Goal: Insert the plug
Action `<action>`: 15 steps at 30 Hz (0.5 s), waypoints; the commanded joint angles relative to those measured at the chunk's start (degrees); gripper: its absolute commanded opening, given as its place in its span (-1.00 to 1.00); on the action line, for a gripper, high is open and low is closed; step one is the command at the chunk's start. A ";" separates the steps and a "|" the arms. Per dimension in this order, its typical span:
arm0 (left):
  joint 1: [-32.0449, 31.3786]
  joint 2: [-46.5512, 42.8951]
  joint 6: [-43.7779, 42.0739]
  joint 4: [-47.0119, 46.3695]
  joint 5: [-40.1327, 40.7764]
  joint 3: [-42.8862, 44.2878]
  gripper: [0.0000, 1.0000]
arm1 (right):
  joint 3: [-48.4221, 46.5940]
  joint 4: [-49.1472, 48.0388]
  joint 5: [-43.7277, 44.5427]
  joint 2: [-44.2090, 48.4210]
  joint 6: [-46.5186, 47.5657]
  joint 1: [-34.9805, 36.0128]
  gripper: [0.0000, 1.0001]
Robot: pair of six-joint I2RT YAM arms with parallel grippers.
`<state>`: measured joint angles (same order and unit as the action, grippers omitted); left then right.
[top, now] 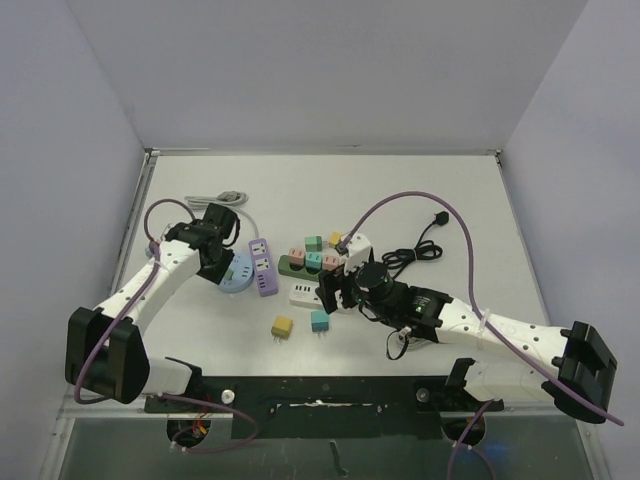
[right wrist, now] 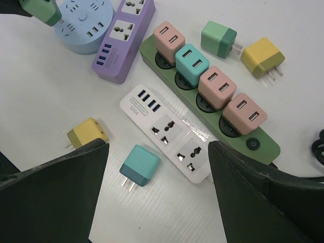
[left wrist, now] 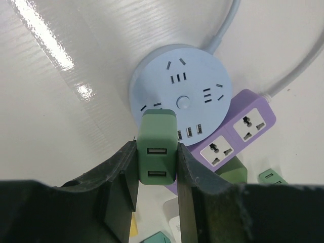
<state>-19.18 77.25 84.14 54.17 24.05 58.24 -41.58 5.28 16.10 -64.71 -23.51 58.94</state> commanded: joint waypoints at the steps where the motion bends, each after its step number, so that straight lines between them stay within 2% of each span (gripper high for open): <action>1: -0.93 2.00 6.27 4.03 1.76 3.14 -1.00 | 1.15 -2.53 2.74 2.74 0.39 -0.29 0.63; 15: -0.11 8.03 7.34 4.10 1.50 5.67 -1.00 | 3.25 -3.20 3.19 3.62 0.36 -1.02 0.64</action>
<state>-19.86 84.68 90.06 56.99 23.75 60.93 -38.30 5.23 17.45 -62.81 -23.16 58.41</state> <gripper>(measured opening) 0.290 0.817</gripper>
